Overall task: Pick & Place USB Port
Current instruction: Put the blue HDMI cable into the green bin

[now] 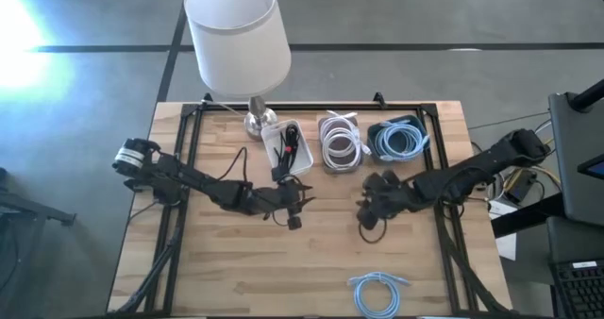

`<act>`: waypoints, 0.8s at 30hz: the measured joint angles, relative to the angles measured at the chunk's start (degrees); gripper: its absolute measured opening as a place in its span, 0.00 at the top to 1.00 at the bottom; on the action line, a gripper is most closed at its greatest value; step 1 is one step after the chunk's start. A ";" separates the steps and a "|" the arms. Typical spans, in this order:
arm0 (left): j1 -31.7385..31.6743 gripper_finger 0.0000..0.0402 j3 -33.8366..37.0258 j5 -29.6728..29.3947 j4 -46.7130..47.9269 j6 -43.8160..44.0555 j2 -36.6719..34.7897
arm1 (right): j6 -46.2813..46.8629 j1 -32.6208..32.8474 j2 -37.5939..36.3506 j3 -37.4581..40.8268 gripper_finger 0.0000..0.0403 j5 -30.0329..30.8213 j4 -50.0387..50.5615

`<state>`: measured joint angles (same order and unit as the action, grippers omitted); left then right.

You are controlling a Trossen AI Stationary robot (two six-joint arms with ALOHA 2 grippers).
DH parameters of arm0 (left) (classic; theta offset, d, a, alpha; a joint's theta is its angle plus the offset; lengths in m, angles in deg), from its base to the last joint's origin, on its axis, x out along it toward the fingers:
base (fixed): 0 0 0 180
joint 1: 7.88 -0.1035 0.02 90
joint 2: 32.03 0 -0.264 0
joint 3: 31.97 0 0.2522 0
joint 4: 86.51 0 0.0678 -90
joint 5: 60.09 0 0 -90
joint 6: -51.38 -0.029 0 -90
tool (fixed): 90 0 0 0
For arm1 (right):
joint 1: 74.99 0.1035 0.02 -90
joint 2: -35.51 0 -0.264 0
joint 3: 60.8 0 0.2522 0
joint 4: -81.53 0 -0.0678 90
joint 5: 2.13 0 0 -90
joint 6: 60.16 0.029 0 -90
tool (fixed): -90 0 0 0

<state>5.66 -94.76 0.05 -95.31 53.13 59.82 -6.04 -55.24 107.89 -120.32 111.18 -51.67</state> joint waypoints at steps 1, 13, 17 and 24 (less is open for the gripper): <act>-0.07 0.65 0.00 0.00 -0.88 -1.03 0.00 | 1.48 1.26 0.11 0.00 0.62 0.02 -0.12; -1.49 0.65 -0.02 0.02 -9.76 -7.01 0.00 | 1.63 14.31 11.00 0.00 0.62 -12.10 -21.57; -2.36 0.65 -0.04 0.04 -10.62 -7.18 0.00 | -3.78 16.00 15.78 -0.73 0.62 -19.67 -28.65; -3.76 0.65 -0.04 0.04 -10.92 -7.18 0.00 | -8.45 16.81 21.43 -5.20 0.65 -22.52 -25.68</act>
<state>1.90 -94.81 0.09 -106.23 45.95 59.82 -14.49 -38.43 129.32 -125.52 88.66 -77.35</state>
